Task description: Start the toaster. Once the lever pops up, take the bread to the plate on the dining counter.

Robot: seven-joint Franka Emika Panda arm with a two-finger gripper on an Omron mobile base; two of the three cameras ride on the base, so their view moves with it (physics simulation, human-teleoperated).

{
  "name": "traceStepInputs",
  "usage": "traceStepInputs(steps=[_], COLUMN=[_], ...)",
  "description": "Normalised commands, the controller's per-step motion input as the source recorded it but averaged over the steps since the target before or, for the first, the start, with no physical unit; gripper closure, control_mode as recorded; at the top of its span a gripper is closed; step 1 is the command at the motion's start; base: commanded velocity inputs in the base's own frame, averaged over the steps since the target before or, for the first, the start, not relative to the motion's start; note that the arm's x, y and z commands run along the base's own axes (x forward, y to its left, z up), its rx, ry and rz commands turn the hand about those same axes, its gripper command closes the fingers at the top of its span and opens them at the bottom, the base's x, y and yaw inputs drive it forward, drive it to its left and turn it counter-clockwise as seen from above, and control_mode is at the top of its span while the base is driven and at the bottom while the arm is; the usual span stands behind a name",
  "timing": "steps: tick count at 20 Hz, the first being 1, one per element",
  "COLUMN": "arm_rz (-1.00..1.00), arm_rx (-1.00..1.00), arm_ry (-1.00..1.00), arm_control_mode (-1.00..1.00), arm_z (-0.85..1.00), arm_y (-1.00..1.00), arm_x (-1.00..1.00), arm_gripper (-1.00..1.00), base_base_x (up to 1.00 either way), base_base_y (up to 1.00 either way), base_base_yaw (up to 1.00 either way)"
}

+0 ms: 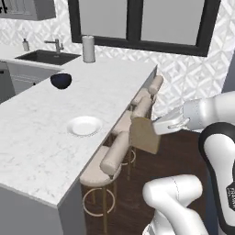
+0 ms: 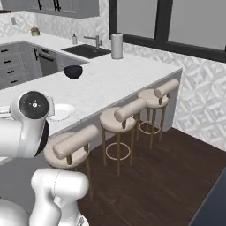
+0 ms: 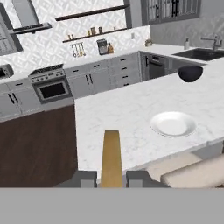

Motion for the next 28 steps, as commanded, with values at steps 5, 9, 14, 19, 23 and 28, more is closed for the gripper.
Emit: traceStepInputs(steps=[5,9,14,19,23,28], arm_rz=[0.0,0.0,0.0,0.0,0.0,0.0], arm_rx=[0.0,0.0,0.0,0.0,0.0,0.0], arm_ry=[0.0,0.0,0.0,0.0,0.0,0.0], arm_control_mode=[1.0,1.0,1.0,1.0,1.0,1.0], arm_z=[0.0,0.0,0.0,0.0,0.0,0.0], arm_y=[0.0,0.0,0.0,0.0,0.0,0.0], arm_x=[0.0,0.0,0.0,0.0,0.0,0.0], arm_gripper=[1.0,1.0,1.0,1.0,1.0,1.0], base_base_x=[0.46,0.21,0.17,0.45,0.48,0.78], base_base_y=[-0.66,-0.69,-0.63,-0.67,-0.62,-0.29], base_base_yaw=[0.6,0.6,0.63,0.5,0.5,0.4])
